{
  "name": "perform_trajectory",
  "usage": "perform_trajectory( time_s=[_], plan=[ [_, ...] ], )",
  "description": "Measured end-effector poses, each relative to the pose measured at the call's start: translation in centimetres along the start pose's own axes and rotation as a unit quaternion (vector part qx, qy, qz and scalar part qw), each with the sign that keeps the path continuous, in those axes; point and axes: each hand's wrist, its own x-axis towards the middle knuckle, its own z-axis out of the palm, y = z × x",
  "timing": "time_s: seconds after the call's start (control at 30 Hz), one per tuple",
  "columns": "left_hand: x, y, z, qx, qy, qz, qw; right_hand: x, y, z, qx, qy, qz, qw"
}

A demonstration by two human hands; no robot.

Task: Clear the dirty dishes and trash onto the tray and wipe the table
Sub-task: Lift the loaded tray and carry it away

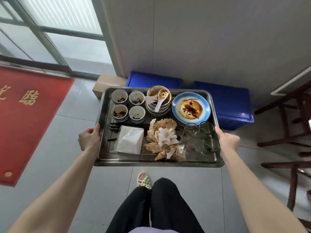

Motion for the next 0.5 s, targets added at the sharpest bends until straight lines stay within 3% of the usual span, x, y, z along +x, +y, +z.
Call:
perform_trajectory(
  time_s=[0.5],
  plan=[
    [21.0, 11.6, 18.2, 0.028, -0.038, 0.031, 0.998, 16.1, -9.9, 19.5, -0.019, 0.047, 0.010, 0.999]
  ],
)
